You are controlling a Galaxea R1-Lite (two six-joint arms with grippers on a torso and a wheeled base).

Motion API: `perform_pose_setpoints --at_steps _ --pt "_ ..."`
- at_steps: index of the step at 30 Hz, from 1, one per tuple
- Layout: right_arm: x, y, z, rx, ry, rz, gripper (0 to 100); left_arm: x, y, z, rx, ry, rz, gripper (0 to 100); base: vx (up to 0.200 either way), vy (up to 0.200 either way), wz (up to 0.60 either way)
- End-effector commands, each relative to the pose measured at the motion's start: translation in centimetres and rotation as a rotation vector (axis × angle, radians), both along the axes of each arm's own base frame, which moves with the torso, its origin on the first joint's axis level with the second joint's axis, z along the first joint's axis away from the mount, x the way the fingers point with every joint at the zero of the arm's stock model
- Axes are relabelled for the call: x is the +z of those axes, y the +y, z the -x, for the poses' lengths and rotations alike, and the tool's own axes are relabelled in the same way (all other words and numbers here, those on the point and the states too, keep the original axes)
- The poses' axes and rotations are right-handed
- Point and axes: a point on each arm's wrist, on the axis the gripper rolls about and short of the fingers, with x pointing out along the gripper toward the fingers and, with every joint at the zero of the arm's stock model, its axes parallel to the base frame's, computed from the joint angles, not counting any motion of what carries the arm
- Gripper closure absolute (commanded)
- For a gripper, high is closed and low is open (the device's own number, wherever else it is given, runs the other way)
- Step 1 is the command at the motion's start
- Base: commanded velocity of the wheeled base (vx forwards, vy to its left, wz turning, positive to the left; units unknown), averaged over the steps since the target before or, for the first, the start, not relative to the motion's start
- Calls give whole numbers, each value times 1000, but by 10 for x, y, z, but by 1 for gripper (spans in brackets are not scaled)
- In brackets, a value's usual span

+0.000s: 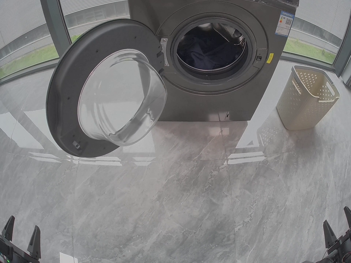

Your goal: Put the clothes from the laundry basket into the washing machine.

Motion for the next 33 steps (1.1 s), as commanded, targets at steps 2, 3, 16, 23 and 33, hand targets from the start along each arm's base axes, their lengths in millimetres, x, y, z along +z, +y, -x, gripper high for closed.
perform_pose_setpoints --at_steps 2,3,16,23,33 --pt "-5 0 0 1 -5 -2 0 -5 0 0 4 -5 3 0 0 0 0" --pt "-5 0 0 3 -5 -2 0 -5 0 0 4 -5 3 0 0 0 0" --pt "-5 0 0 3 -5 -2 0 -9 -1 0 -31 36 -38 0 62 0 0" --pt "-5 0 0 3 -5 0 0 -9 -1 0 -28 33 -22 0 200 0 0" --pt "-5 0 0 3 -5 0 0 -9 -1 0 -30 34 -24 0 40 60 0"
